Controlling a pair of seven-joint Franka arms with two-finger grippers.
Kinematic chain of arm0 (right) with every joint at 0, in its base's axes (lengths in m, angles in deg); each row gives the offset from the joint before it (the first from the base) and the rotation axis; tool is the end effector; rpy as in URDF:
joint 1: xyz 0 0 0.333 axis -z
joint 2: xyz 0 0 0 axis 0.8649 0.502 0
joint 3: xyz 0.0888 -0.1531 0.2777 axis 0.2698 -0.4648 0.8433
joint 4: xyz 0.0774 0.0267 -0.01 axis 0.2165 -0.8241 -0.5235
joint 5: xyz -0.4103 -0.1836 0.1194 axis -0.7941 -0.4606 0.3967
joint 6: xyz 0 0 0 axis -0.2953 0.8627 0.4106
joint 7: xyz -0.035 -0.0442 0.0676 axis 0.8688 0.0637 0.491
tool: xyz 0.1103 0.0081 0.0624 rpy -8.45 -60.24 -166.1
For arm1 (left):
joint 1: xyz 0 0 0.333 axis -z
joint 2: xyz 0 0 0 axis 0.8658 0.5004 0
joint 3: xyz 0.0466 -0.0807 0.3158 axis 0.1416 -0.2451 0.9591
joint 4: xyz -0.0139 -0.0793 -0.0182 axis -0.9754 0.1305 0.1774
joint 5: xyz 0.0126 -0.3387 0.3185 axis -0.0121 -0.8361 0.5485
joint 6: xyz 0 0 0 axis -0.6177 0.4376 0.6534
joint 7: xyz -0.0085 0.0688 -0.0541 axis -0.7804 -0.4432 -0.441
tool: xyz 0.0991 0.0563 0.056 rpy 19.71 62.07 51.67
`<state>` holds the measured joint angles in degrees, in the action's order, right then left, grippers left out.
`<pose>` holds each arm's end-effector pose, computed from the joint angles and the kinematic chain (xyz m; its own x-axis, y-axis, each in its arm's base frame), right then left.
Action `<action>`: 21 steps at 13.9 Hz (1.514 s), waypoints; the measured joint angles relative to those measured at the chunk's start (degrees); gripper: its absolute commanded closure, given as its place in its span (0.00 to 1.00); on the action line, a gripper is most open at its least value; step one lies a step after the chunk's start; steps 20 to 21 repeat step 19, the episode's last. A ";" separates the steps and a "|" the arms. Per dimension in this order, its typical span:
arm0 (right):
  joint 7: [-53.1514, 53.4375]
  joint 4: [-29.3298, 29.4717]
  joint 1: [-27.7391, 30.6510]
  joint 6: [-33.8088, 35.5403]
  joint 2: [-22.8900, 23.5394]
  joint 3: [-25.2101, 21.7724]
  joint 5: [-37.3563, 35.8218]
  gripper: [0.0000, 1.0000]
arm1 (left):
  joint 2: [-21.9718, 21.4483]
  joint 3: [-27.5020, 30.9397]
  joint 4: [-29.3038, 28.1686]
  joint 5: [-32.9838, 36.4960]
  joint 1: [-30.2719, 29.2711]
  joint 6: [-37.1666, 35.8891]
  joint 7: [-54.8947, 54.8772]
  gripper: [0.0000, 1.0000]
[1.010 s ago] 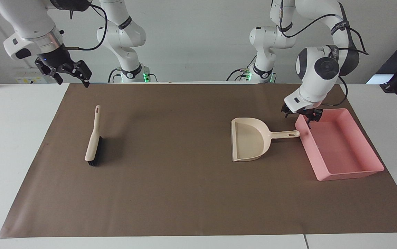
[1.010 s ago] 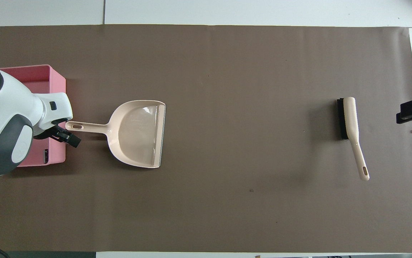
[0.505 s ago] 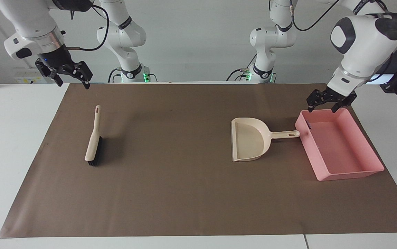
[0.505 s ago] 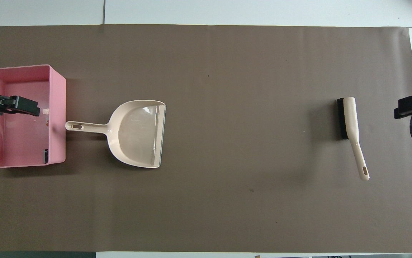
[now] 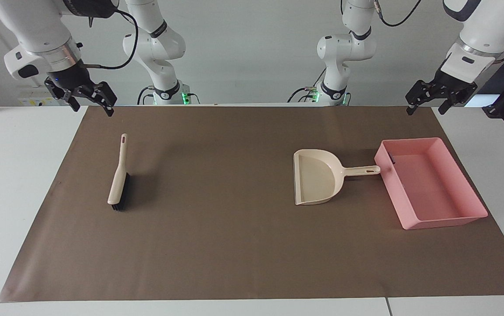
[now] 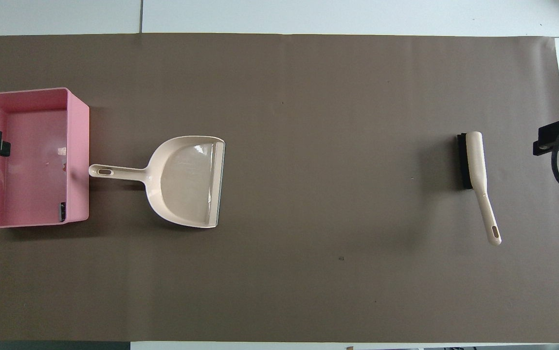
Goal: Clean e-waste and dump in bin
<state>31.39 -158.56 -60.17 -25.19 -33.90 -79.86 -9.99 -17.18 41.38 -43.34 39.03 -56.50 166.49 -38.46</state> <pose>0.6068 -0.0327 0.6414 0.9807 -0.1892 -0.0501 -0.1875 -0.9816 0.0374 0.6135 -0.0098 0.6503 0.9985 -0.0488 -0.0234 -0.0487 -0.9988 0.0034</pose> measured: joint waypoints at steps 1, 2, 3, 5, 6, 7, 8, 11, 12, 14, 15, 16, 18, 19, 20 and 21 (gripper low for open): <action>0.00 0.00 0.00 0.00 0.00 0.00 0.00 0.00 | 0.14 -0.02 -0.08 0.00 0.00 -0.08 0.21 0.02; 0.01 0.00 0.00 0.00 0.00 0.00 0.00 0.00 | 0.22 -0.04 -0.21 -0.01 0.00 -0.16 0.27 0.03; 0.01 0.00 0.00 0.00 0.00 0.00 0.00 0.00 | 0.22 -0.06 -0.41 -0.02 0.00 -0.19 0.28 0.03; 0.02 0.00 0.00 0.01 0.00 0.00 0.00 0.00 | 0.27 -0.06 -0.58 -0.21 0.00 -0.20 0.28 0.03; 0.02 0.00 0.00 0.01 0.00 0.00 0.00 0.00 | 0.33 -0.07 -0.58 -0.38 0.00 -0.20 0.28 0.03; 0.02 0.00 0.00 0.01 0.00 0.00 0.00 0.00 | 0.39 -0.08 -0.58 -0.40 0.00 -0.21 0.28 0.03; 0.02 0.00 0.00 0.02 0.00 0.00 0.00 0.00 | 0.43 -0.08 -0.59 -0.40 0.00 -0.28 0.28 0.03; 0.02 0.00 0.00 0.08 0.00 0.00 0.00 0.00 | 0.45 -0.12 -0.96 -0.40 0.00 -1.11 0.27 0.03; 0.02 0.00 0.00 0.09 0.00 0.00 0.00 0.00 | 0.45 -0.13 -1.04 -0.40 0.00 -1.16 0.27 0.03; 0.02 0.00 0.00 0.10 0.00 0.00 0.00 0.00 | 0.45 -0.14 -1.08 -0.40 -0.22 -1.20 0.12 0.02; 0.02 0.00 0.00 0.10 0.00 0.00 0.00 0.00 | 0.45 -0.14 -1.11 -0.40 -0.53 -1.22 -0.31 0.02; 0.02 0.00 0.00 0.11 0.00 0.00 0.00 0.00 | 0.45 -0.17 -1.16 -0.40 -0.90 -1.23 -0.97 0.01; 0.02 0.00 0.00 0.11 0.00 0.00 0.00 0.00 | 0.45 -0.17 -1.19 -0.40 -1.41 -1.23 -2.39 0.01; 0.02 0.00 0.00 0.11 0.00 0.00 0.00 0.00 | 0.45 -0.17 -1.19 -0.40 -1.57 -1.23 -2.87 0.01; 0.02 0.00 0.00 0.11 0.00 0.00 0.00 0.00 | 0.45 -0.17 -1.19 -0.40 -1.57 -1.23 -2.87 0.01; 0.02 0.00 0.00 0.11 0.00 0.00 0.00 0.00 | 0.45 -0.17 -1.19 -0.40 -1.57 -1.23 -2.87 0.01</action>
